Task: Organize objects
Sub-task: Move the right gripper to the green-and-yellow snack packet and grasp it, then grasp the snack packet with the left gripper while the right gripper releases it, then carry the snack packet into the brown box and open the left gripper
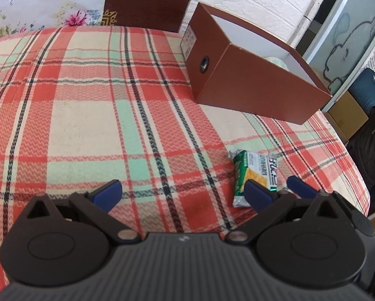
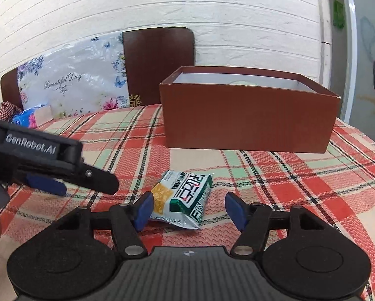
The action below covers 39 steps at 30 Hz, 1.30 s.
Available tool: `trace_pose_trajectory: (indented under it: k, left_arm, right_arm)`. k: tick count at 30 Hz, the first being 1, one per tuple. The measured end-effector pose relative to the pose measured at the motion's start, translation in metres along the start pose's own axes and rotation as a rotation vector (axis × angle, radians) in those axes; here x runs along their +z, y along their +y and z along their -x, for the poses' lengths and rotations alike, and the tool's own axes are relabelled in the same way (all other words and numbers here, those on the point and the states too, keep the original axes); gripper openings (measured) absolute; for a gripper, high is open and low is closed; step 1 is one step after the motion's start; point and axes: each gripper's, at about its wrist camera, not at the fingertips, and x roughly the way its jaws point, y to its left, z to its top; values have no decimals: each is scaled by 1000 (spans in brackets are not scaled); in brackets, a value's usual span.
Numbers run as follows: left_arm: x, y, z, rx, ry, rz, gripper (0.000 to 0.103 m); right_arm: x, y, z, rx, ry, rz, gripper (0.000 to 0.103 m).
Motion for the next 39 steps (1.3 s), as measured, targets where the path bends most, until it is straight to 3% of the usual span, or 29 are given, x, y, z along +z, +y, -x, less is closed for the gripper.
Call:
trace_pose_trajectory:
  k: [10, 15, 16, 18, 20, 22, 29, 34, 39]
  left_arm:
    - [15, -40, -16, -36, 21, -97, 103]
    - [15, -58, -39, 6, 67, -149, 102]
    - [15, -59, -44, 4, 82, -147, 96]
    - [14, -61, -48, -15, 85, -146, 86]
    - [15, -68, -48, -60, 86, -172, 54]
    - [16, -77, -46, -77, 90, -204, 45]
    - [38, -105, -29, -81, 32, -264, 43]
    - [70, -139, -28, -98, -38, -321, 43]
    - [106, -176, -42, -103, -100, -376, 43]
  right_arm:
    - [-2, 4, -9, 55, 39, 58, 71]
    - [-2, 3, -15, 82, 69, 61, 76]
    - [-1, 3, -17, 88, 73, 63, 76]
    - [-1, 3, -19, 101, 77, 69, 65]
    - [-1, -2, -20, 109, 72, 43, 60]
    - [-1, -8, -20, 120, 65, 5, 54]
    - [5, -26, -10, 135, -46, -81, 48]
    - [23, -45, -5, 82, -194, -63, 48]
    - [52, -81, -20, 36, -286, -73, 48]
